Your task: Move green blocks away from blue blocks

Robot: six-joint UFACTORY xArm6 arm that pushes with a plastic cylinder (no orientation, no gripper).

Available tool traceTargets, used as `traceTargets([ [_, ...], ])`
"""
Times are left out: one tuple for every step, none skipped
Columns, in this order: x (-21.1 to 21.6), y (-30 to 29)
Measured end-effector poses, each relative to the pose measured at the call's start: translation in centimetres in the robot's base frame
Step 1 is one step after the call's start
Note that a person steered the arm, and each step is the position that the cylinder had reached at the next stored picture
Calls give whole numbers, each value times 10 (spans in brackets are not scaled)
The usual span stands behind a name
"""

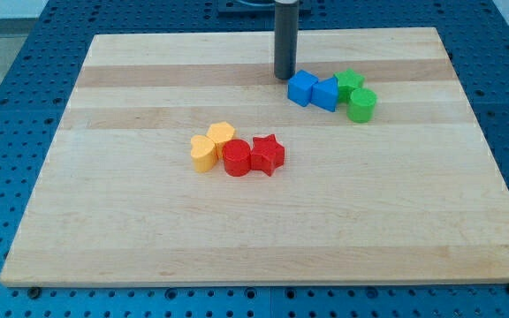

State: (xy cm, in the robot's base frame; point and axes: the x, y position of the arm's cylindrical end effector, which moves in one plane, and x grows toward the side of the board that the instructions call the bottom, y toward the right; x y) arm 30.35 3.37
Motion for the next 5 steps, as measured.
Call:
traceTargets([
  [5,4],
  [5,4],
  [3,5],
  [-10,38],
  [-14,60],
])
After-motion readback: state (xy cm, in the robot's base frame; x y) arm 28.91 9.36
